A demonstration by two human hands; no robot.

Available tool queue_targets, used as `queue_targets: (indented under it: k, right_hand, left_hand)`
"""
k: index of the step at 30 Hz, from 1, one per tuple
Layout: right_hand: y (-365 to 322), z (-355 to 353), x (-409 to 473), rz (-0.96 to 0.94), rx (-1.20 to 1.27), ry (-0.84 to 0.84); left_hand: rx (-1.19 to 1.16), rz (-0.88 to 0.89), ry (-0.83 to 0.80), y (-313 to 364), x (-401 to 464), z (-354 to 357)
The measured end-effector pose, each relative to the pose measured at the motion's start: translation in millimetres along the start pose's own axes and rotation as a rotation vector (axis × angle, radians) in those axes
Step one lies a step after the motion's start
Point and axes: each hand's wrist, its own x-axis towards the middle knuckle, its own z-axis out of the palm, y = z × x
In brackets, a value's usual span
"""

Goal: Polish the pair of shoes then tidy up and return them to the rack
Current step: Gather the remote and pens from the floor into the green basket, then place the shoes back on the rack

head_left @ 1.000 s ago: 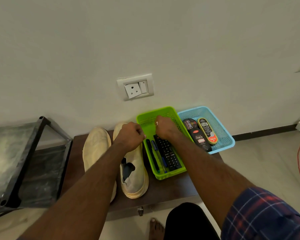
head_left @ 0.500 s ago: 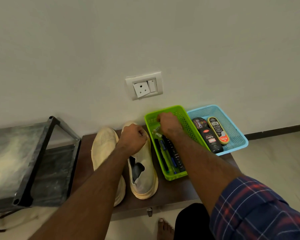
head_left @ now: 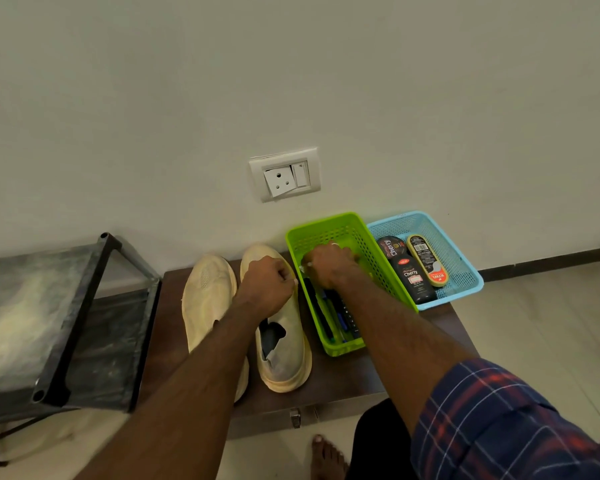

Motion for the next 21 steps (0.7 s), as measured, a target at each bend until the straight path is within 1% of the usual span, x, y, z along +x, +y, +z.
queue_targets:
  k: [2,4,7,9,12,14,16,18,19,21]
  right_hand:
    - [0,5,-2,0.005,-0.024,-0.014]
    - [1,4,-6,0.011,-0.015,0.015]
    - [4,-3,-16,0.014,0.145,0.069]
    - [3,-9,-26,0.021,0.312,0.152]
    - [-11,-16,-50,0.039,0.518,0.349]
    - [-25,-20,-69,0.004,0.564,0.475]
    - [-40,-21,-92,-0.081,0.560,0.544]
    - [-53,-17,-115,-0.169,0.518,0.571]
    - [-59,-12,-125,-0.210,0.497,0.555]
    - [-71,0,-145,-0.276,0.430,0.450]
  left_hand:
    - [0.004,-0.002,0.002,0,-3,-1]
    - [0.010,-0.008,0.000,-1,-5,-4]
    - [0.013,-0.017,0.008,-4,-10,-8]
    - [0.000,-0.027,0.009,-5,-15,-10]
    - [-0.007,-0.035,0.009,-6,-28,-13]
    - [-0.007,-0.037,0.026,-8,-37,-15]
    - [-0.006,-0.046,0.048,-10,-49,-20]
    - [-0.019,-0.058,0.081,-13,-63,-25]
    - [-0.021,-0.062,0.104,-15,-70,-27]
    - [-0.019,-0.093,0.156,-22,-90,-30]
